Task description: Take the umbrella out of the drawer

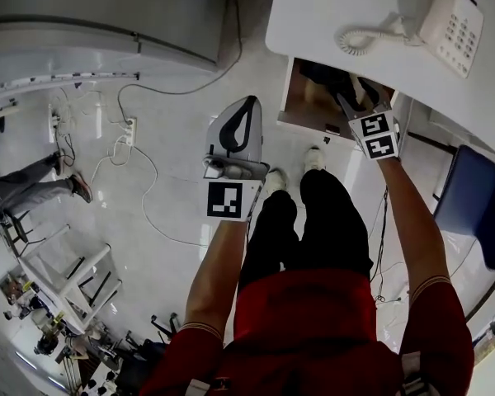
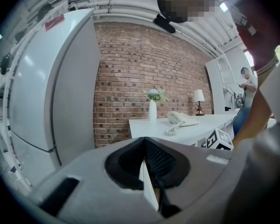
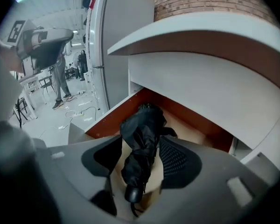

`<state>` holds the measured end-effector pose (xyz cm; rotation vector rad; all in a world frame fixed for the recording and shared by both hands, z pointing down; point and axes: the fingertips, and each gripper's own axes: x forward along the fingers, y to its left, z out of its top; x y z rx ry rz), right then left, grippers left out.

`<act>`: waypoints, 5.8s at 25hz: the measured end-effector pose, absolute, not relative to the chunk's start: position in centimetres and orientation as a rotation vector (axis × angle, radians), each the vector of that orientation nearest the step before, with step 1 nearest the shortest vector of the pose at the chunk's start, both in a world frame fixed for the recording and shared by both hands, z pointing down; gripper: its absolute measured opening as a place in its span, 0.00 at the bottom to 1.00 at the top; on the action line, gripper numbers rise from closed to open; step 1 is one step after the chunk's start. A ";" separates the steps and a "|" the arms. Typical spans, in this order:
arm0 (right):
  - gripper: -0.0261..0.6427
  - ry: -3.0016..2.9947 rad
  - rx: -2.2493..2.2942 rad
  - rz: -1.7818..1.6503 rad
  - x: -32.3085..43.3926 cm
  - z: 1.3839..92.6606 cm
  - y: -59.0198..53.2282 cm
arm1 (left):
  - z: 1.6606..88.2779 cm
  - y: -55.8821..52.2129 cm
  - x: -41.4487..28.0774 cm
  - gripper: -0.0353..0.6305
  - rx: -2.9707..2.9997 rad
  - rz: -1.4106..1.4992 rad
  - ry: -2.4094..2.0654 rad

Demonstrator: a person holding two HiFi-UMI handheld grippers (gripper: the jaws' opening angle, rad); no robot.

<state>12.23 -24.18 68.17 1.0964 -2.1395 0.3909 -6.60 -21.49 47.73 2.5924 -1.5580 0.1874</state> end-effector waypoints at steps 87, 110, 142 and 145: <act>0.44 -1.949 1.063 0.535 9.7 62.1 -13.9 | 42.9 -16.4 -9.4 0.06 2.702 0.078 -1.401; 0.44 -2.502 1.367 0.388 7.3 34.2 -12.8 | 29.7 -12.4 -6.8 0.06 2.868 -0.005 -1.296; 0.44 -2.745 1.486 0.222 7.5 25.1 -10.3 | 23.1 -11.2 -4.9 0.06 3.027 -0.097 -1.183; 0.44 -2.745 1.486 0.219 7.5 25.1 -10.3 | 23.3 -11.3 -5.1 0.06 3.035 -0.090 -1.186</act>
